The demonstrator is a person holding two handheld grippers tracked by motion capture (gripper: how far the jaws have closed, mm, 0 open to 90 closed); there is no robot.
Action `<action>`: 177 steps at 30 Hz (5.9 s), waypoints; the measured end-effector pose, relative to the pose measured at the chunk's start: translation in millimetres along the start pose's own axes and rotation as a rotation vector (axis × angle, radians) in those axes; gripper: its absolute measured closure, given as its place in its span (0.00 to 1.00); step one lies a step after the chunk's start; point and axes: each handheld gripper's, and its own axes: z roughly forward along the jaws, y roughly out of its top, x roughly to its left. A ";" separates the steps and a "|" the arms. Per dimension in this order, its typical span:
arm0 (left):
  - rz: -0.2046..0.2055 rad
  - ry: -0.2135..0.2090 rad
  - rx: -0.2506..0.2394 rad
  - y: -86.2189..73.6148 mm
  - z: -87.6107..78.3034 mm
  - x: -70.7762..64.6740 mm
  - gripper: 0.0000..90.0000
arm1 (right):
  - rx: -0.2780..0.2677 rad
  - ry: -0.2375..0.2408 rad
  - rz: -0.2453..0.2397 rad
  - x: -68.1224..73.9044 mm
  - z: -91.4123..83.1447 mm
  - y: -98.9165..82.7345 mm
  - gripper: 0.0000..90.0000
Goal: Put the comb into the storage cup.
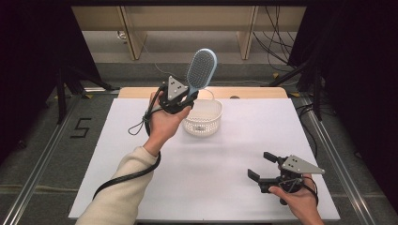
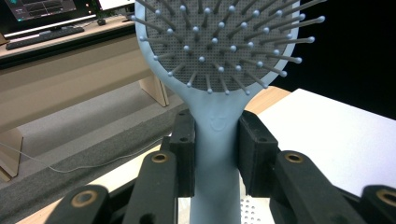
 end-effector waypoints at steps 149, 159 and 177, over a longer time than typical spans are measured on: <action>0.027 -0.045 0.007 -2.0 55.4 2.7 0.78 | -0.005 0.005 -0.007 -1.1 0.3 0.3 0.09; 0.021 -0.042 0.015 -7.6 59.2 5.0 0.78 | -0.003 0.005 -0.006 -1.5 0.2 0.3 0.09; 0.020 -0.039 0.024 -14.3 64.4 6.9 0.78 | -0.005 0.006 -0.007 -1.5 -0.1 0.5 0.09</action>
